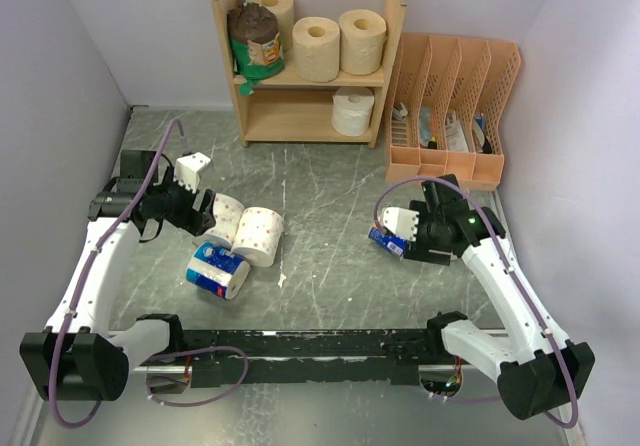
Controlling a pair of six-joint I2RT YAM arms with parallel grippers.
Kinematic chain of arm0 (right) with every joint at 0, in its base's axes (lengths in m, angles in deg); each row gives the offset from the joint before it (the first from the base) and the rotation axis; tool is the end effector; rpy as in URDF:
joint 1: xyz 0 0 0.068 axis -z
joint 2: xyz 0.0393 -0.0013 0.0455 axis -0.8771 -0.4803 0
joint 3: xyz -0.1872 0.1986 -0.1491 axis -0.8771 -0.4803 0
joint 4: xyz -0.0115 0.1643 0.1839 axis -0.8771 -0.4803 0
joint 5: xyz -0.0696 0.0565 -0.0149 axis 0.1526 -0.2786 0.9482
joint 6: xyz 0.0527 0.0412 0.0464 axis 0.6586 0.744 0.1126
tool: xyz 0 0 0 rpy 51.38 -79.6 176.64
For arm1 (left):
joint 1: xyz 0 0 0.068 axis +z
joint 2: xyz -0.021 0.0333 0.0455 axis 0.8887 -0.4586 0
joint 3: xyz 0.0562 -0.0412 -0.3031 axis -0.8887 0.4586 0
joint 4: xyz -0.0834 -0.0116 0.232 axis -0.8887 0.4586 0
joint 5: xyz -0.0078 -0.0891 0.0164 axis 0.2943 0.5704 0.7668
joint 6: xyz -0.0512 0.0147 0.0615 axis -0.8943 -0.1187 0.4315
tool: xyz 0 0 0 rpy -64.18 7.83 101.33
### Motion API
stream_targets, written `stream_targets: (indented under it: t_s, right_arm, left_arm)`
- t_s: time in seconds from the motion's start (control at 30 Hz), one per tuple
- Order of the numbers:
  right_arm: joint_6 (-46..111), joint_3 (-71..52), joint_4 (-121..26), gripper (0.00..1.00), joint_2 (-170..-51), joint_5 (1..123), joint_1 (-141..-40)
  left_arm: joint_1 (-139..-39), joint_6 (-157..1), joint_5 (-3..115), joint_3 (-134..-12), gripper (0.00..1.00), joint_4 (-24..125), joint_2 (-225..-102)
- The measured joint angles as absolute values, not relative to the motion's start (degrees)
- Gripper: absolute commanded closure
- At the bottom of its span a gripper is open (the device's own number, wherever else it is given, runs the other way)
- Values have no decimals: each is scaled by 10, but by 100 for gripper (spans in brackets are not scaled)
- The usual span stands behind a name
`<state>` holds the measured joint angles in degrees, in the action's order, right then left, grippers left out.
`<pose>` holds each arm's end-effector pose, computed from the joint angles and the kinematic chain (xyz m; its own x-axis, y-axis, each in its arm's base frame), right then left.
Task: Place and organize the paper towels onto the shelf
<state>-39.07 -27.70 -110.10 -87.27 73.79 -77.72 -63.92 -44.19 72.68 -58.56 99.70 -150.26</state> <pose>0.1479 0.0377 0.2989 -0.1442 -0.9815 -0.1263 -0.8825 0.1853 -0.4323 0.1979 -0.0340 0.3160 -0.6110 0.3632 -0.7034 0.5620 0.8248 -0.0623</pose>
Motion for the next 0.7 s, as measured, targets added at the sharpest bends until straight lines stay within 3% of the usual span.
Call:
stream_targets:
  t_s: [0.37,0.7]
  right_arm:
    - [-406,-420,-975,28,-859,814,-766]
    - [-429,-466,-855,33,-871,873,-765]
  left_arm:
    - [-639,-439,730,-586,10,997,-1501]
    - [-639,-439,730,-586,10,997,-1494]
